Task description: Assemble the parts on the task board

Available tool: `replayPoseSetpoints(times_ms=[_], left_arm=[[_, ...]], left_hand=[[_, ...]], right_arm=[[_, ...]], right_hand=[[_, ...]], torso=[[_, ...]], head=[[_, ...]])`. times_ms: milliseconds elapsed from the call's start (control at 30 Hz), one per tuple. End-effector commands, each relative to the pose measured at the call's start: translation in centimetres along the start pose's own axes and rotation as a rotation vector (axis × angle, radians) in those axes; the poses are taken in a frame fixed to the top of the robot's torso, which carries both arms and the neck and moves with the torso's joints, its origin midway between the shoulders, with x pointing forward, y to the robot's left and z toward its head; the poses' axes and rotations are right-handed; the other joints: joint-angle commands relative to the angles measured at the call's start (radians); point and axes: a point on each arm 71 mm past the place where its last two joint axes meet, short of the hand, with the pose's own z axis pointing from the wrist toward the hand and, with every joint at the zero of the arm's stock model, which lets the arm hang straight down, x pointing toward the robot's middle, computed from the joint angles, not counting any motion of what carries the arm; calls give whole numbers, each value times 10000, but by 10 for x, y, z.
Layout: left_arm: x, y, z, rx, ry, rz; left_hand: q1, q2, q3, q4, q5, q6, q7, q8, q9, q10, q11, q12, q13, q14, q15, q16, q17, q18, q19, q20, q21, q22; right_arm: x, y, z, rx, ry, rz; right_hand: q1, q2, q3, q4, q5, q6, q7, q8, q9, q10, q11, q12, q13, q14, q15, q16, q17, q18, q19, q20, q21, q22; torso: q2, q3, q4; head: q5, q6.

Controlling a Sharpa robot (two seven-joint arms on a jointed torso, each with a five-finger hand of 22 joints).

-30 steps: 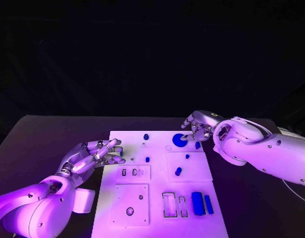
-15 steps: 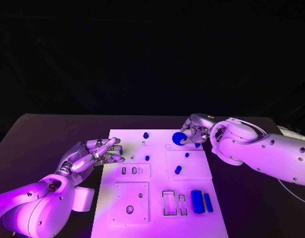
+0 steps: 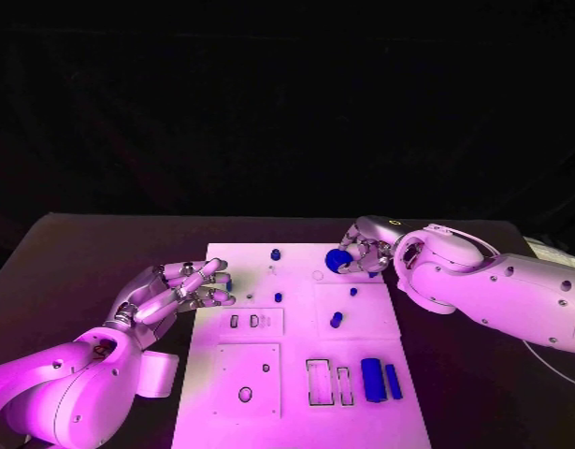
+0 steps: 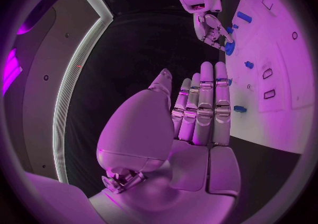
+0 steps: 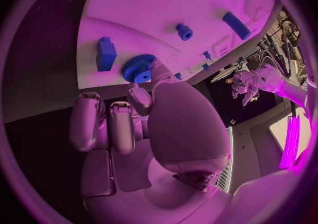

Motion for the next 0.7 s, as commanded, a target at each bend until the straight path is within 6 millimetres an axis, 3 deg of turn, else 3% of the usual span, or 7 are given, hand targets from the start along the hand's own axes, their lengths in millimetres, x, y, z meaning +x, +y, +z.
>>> replayPoseSetpoints(times_ms=[33,267,400,700], left_arm=[[2,-1,1,59,212,-98],[2,-1,1,47,221,-102],[3,-1,1,39,230,-107],[2,-1,1,13,247,-122]], left_hand=[[79,0,-21,-22,-49,12,50,-30,-17,9,47,-59,-7,20,35,2,11,115,76,21,7,-10],[79,0,-21,-22,-49,12,50,-30,-17,9,47,-59,-7,20,35,2,11,115,76,21,7,-10],[79,0,-21,-22,-49,12,50,-30,-17,9,47,-59,-7,20,35,2,11,115,76,21,7,-10],[57,33,-37,-10,-50,17,47,-63,-16,10,50,-101,-9,-8,42,-25,67,114,67,29,-14,-25]], right_arm=[[4,1,0,-91,61,-146],[3,1,1,-79,-7,-240],[3,3,1,-121,-126,-487],[0,11,0,-318,-625,-820]], right_hand=[[-1,151,47,-9,15,123,-2,71,0,90,-29,102,110,701,31,66,613,-160,67,10,62,56],[193,530,240,-165,-3,617,-106,279,65,159,-116,328,402,741,-31,211,891,-195,141,-22,196,280],[527,824,601,-389,-727,1083,-275,436,150,216,-252,446,569,770,-138,311,1092,-222,196,-100,288,441],[392,786,740,-389,-932,1272,-336,422,192,270,-309,511,690,779,-192,352,1177,-249,243,-174,363,579]], torso=[[0,1,12],[5,1,2],[3,-1,7],[5,3,22]], head=[[-15,-6],[-23,-12],[-33,-30],[-38,-46]])
